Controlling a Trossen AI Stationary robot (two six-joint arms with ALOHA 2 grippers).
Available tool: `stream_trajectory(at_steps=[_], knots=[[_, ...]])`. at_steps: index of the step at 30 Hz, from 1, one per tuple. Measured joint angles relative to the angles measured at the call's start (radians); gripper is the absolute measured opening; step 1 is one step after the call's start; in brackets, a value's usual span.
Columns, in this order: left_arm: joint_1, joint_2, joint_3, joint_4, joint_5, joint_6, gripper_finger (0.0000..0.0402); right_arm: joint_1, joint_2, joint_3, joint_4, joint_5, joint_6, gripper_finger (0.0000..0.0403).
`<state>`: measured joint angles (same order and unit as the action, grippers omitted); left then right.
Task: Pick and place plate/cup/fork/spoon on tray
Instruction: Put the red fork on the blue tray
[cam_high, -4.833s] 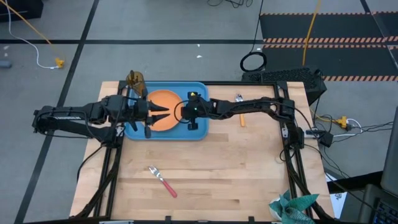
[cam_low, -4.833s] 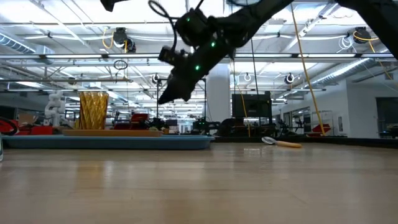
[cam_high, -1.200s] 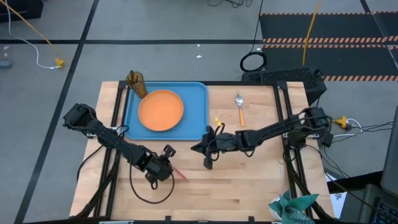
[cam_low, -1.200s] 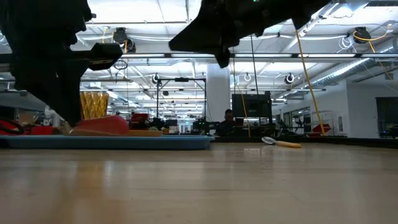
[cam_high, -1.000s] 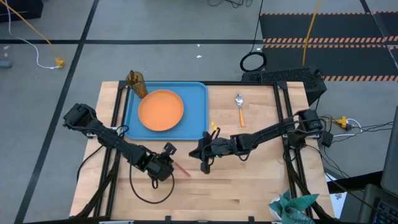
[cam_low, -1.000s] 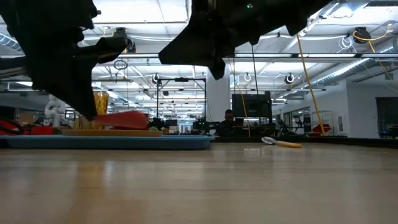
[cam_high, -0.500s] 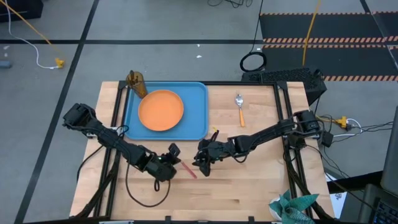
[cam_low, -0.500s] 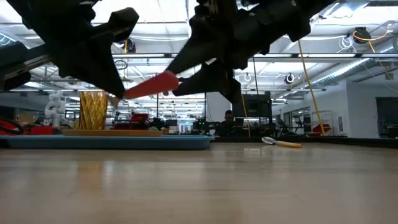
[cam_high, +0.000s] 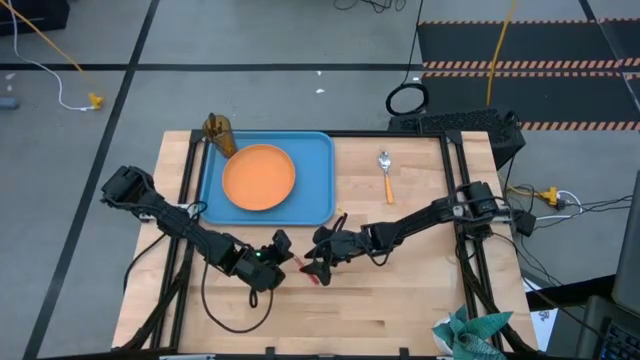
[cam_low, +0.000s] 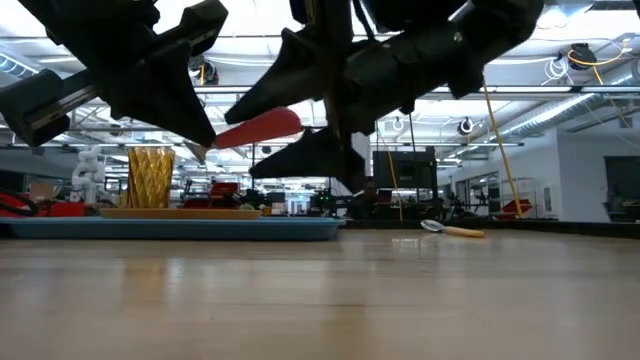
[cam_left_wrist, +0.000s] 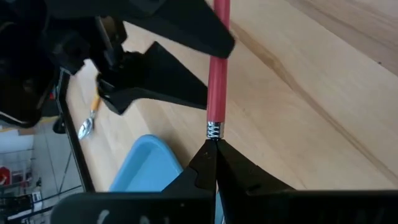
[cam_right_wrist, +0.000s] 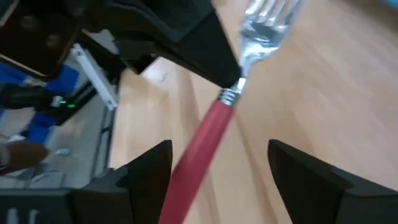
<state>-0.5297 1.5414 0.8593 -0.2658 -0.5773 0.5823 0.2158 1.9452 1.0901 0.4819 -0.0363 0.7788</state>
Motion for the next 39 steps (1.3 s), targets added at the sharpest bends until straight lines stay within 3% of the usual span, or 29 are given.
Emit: stream_trajectory(at_steps=[8, 19, 24, 30, 34, 39], knots=[[0.007, 0.0, 0.0, 0.021, -0.023, 0.04, 0.0002, -0.001, 0.031, 0.0, 0.058, -0.046, 0.006, 0.0219], [0.007, 0.0, 0.0, 0.048, -0.063, 0.041, 0.0009, -0.038, 0.03, -0.001, 0.024, -0.043, -0.065, 0.0037], [0.006, 0.0, 0.0, 0.085, -0.088, 0.042, 0.0026, -0.057, 0.028, 0.0, 0.004, -0.043, -0.094, 0.0038], [0.011, 0.0, 0.001, 0.172, -0.191, 0.035, 0.0098, -0.079, -0.011, 0.0, -0.13, -0.042, -0.18, 0.0042], [0.023, 0.0, 0.001, 0.264, -0.202, 0.033, 0.0145, -0.099, -0.063, -0.001, -0.238, -0.041, -0.267, 0.0039], [0.05, 0.0, 0.001, 0.376, -0.242, 0.03, 0.0173, -0.138, -0.145, -0.001, -0.334, -0.039, -0.377, 0.0042]])
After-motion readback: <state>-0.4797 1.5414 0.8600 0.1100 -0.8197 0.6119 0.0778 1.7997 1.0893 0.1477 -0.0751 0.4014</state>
